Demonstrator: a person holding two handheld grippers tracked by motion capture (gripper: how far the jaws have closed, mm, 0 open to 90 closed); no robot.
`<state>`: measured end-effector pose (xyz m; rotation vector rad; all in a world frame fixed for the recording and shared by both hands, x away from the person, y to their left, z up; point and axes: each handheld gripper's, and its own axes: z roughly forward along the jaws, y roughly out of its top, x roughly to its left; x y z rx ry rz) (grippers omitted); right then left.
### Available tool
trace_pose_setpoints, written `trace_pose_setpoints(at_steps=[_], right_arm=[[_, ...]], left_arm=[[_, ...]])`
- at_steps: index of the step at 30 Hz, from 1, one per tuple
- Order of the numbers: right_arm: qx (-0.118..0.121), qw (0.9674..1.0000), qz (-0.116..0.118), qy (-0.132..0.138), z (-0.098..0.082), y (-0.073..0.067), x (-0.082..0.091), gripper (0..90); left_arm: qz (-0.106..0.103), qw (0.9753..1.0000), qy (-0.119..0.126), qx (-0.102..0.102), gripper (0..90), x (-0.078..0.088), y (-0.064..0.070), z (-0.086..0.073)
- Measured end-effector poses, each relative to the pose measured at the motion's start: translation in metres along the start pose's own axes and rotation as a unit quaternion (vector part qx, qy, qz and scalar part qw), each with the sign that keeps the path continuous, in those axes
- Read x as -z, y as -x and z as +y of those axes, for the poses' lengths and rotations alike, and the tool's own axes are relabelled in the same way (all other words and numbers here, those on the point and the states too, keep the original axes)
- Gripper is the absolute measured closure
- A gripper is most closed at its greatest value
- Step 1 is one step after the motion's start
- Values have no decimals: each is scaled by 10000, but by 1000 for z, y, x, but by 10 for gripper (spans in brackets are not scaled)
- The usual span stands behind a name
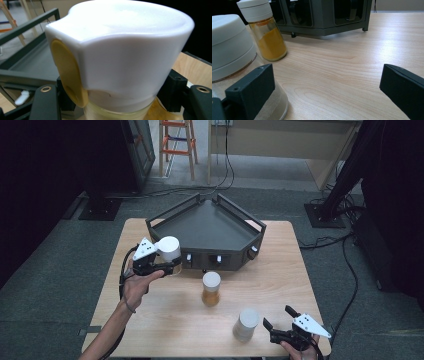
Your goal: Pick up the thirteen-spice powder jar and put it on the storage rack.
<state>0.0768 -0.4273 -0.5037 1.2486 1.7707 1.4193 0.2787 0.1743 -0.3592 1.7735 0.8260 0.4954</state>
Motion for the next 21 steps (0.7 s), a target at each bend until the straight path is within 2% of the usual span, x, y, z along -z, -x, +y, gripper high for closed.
trace_pose_setpoints(at_steps=[12, 21], right_arm=[[20, 10000, 12, -16, 0, 1, -1, 0], [-5, 10000, 14, -11, 0, 1, 0, 0]], left_arm=[[74, 10000, -53, 29, 303, -13, -4, 22], [255, 9997, -33, 62, 303, -22, -7, 40]])
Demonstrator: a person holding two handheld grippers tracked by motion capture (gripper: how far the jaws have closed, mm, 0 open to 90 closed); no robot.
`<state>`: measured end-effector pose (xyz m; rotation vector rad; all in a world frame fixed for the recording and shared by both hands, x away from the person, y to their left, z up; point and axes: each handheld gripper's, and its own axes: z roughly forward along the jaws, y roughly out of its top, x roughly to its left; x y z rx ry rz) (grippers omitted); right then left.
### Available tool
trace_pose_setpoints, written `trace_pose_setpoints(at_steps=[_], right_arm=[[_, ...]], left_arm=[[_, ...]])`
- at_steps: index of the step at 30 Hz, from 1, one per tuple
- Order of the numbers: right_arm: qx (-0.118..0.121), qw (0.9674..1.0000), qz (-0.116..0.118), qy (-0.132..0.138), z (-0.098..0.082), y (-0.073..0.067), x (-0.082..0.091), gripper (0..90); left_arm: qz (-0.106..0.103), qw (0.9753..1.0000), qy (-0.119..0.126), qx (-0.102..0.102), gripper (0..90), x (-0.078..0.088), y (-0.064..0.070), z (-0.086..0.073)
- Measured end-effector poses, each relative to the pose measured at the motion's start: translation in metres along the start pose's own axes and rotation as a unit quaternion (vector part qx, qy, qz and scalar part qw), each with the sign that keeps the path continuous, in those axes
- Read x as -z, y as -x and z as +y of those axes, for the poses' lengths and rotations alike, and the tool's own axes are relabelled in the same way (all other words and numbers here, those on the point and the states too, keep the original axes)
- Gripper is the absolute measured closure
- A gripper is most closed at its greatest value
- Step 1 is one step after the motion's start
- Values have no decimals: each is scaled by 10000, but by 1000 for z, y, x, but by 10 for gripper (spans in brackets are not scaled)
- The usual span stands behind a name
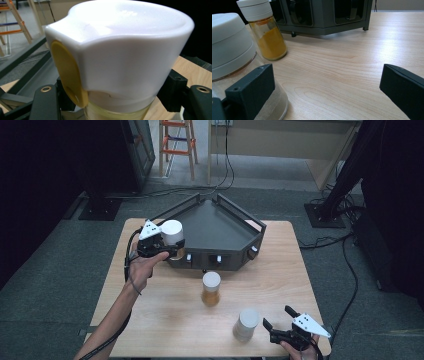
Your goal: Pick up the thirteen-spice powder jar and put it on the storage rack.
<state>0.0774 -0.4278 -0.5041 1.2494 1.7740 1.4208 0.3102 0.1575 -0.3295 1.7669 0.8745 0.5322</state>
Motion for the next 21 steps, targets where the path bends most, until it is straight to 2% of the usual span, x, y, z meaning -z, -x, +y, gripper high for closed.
trace_pose_setpoints(at_steps=[4, 13, 21], right_arm=[[5, 10000, -1, 3, 0, 1, 0, 0], [-10, 10000, 11, 5, 0, 1, 0, 0], [-19, 10000, 28, 15, 0, 3, 0, 0]], left_arm=[[99, 9999, -38, -2, 303, -6, -1, 8], [237, 9997, 2, 83, 303, -20, -6, 14], [439, 9990, -2, 80, 303, -37, -9, 19]])
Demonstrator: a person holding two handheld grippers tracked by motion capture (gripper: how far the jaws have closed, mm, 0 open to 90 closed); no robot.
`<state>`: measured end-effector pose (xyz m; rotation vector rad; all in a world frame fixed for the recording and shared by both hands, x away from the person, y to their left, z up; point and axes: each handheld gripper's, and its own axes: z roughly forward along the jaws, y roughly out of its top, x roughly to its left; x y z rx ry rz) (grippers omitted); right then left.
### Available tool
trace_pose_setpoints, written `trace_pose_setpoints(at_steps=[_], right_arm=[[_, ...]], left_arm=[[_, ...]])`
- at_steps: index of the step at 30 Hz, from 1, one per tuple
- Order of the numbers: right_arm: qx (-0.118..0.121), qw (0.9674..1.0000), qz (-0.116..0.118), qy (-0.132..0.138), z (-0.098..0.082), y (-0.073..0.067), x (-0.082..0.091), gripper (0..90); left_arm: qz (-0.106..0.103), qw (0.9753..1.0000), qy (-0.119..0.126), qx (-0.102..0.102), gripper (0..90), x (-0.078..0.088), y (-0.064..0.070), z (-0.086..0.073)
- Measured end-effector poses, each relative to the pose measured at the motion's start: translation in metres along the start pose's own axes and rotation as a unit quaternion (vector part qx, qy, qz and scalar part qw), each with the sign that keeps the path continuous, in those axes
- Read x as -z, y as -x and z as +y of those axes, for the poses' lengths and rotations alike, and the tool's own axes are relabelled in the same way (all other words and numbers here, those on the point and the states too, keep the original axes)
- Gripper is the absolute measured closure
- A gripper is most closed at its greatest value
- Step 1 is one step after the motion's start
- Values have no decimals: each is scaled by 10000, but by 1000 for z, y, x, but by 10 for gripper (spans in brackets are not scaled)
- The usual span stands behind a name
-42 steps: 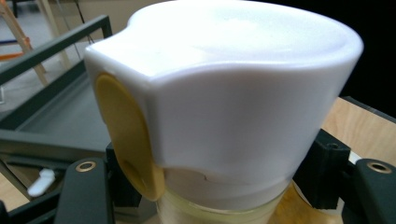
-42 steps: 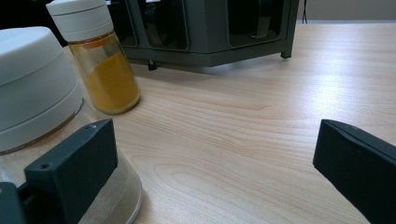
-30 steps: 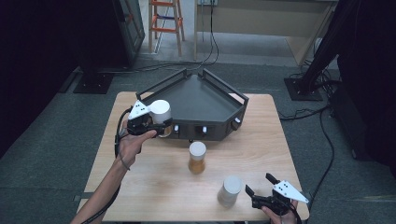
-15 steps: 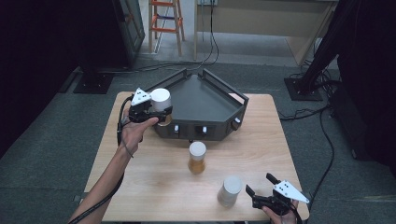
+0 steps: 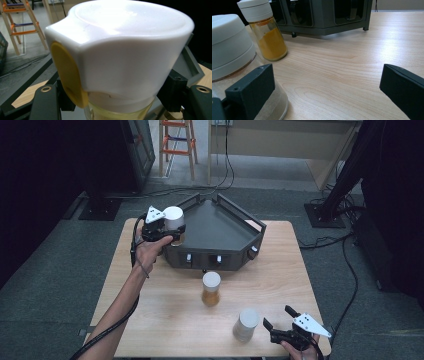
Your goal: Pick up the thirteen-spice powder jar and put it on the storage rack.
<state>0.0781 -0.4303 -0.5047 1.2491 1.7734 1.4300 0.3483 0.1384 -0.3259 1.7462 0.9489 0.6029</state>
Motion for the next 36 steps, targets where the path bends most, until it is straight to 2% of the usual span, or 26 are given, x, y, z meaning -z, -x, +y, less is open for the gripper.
trace_pose_setpoints(at_steps=[6, 12, 15, 21, 23, 27, 36], right_arm=[[-3, 10000, 7, 2, 0, 1, 1, 0], [17, 10000, 36, 7, 0, 2, 1, 0], [19, 10000, 47, 6, 0, 2, 1, 0], [4, 10000, 47, 22, 0, 3, 1, 0], [6, 10000, 46, 21, 0, 3, 1, 0], [17, 10000, 53, 18, 0, 2, 1, 0], [15, 10000, 67, 6, 0, 2, 0, 0]], left_arm=[[221, 9998, 20, 3, 303, -12, 0, 1], [312, 9995, 64, 88, 303, -20, -2, 0], [375, 9993, 23, 68, 303, -25, -1, 0], [400, 9992, -29, 86, 303, -33, -1, -4], [378, 9991, 2, 210, 303, -35, -3, -11], [412, 9990, -48, 171, 303, -37, -2, -14], [461, 9986, -8, 252, 303, -42, -5, -24]])
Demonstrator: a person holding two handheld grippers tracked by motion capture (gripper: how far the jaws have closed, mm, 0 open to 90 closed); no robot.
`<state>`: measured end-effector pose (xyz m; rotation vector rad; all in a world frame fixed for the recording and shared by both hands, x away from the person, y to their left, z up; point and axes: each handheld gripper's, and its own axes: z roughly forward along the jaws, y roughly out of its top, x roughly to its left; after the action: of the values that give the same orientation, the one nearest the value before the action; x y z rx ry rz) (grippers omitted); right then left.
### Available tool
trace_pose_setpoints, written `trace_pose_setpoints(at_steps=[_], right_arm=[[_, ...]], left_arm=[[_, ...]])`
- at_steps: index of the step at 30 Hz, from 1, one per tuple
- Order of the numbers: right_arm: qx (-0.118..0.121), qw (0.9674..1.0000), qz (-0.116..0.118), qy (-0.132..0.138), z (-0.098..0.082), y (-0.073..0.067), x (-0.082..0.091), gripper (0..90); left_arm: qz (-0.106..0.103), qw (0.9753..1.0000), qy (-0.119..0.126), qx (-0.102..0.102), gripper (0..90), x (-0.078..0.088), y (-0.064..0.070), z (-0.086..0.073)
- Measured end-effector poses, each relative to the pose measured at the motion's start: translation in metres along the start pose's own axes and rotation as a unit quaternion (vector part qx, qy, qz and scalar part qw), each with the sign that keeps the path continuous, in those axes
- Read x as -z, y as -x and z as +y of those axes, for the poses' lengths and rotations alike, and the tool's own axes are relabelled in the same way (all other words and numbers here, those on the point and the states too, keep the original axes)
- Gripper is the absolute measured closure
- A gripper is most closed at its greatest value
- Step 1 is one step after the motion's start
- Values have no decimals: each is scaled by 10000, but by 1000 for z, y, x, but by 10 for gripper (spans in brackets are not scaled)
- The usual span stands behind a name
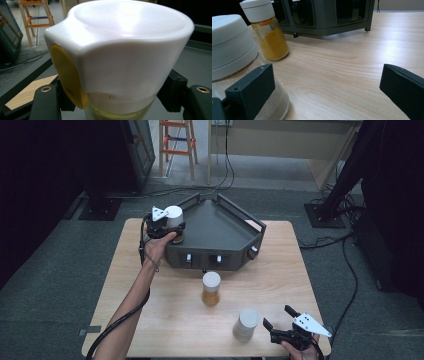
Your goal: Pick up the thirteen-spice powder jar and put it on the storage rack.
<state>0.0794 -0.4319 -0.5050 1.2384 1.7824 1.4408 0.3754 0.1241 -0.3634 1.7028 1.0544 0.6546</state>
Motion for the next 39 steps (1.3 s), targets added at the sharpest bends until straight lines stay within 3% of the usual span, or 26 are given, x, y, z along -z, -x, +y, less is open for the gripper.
trace_pose_setpoints(at_steps=[11, 12, 14, 18, 32, 39], right_arm=[[13, 10000, -1, 8, 0, -1, 0, 0], [4, 10000, -2, 20, 0, -1, 1, 0], [11, 10000, -2, 26, 0, -1, 1, 0], [11, 10000, 20, 25, 1, -1, 0, 0], [5, 10000, 11, 23, 0, -2, 1, 0], [4, 10000, 5, 27, 0, -2, 1, 0]], left_arm=[[-41, 10000, -31, 45, 294, 0, -1, 1], [-51, 9999, -45, 86, 207, 1, -2, 2], [-43, 9999, -78, 75, 205, 3, -2, 3], [54, 9998, -158, 111, 9, 7, 1, 4], [-47, 9995, -280, 112, 9, 28, 6, 3], [-185, 9996, -201, 45, 9, 40, 9, -4]])
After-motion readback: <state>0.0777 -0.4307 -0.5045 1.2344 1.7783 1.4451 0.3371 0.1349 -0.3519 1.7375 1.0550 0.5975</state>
